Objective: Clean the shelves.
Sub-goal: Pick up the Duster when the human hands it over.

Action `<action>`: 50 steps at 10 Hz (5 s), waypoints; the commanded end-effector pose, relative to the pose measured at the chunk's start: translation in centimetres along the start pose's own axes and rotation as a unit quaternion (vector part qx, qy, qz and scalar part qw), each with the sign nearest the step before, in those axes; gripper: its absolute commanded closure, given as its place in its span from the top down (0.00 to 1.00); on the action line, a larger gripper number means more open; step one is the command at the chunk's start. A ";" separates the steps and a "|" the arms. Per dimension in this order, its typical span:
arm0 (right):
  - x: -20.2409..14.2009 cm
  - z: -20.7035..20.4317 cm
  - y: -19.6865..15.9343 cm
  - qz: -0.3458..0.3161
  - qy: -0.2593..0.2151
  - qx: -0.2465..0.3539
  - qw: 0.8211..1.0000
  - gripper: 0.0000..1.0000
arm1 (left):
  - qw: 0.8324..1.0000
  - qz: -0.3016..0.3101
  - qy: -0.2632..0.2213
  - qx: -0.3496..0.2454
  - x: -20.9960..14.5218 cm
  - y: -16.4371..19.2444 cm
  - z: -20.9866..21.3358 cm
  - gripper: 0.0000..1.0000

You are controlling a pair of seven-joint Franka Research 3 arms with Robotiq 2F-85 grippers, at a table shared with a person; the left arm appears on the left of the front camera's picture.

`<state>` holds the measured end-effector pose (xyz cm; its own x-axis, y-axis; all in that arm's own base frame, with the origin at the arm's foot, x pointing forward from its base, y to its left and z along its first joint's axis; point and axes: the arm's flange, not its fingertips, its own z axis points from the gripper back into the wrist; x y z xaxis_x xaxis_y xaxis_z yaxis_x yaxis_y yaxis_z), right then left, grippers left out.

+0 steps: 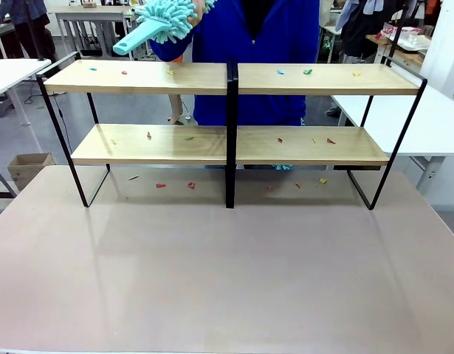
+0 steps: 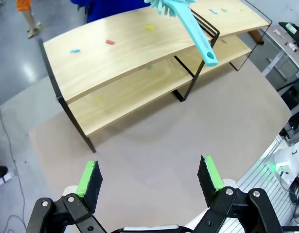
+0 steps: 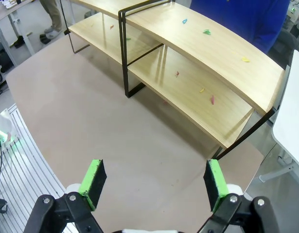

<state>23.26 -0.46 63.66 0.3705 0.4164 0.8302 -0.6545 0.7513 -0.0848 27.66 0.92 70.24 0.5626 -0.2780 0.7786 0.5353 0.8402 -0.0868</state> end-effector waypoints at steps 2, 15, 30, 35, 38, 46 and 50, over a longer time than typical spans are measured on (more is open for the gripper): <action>0.0 0.0 -0.1 -0.001 -0.001 0.001 1.000 1.00 | 1.000 -0.006 0.003 0.003 -0.2 0.2 0.2 1.00; 1.5 -0.3 1.4 0.008 -0.048 -0.019 0.999 1.00 | 0.999 -0.002 0.019 -0.037 -4.5 -2.3 -6.8 1.00; 2.2 -0.1 1.0 -0.073 -0.063 -0.027 0.995 1.00 | 0.995 0.015 -0.101 -0.006 -2.9 -2.0 -5.0 1.00; 2.0 0.0 1.0 -0.072 -0.063 -0.024 0.995 1.00 | 0.994 -0.021 -0.110 -0.009 -2.9 -2.6 -4.6 1.00; 2.1 -0.2 1.0 -0.073 -0.064 -0.022 0.995 1.00 | 0.994 -0.033 -0.103 -0.015 -3.1 -2.5 -4.7 1.00; 2.7 0.3 0.6 -0.071 -0.060 -0.030 0.995 1.00 | 0.995 -0.024 -0.099 -0.016 -2.6 -3.0 -4.8 1.00; 2.7 0.3 0.6 -0.071 -0.060 -0.030 0.995 1.00 | 0.956 0.051 0.144 -0.252 9.0 2.7 -8.7 1.00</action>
<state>23.65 0.89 65.98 0.3743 0.2420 0.8951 -0.5574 0.8302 0.0086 34.26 -3.34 67.87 0.6464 -0.3028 0.7004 0.6963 0.6094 -0.3792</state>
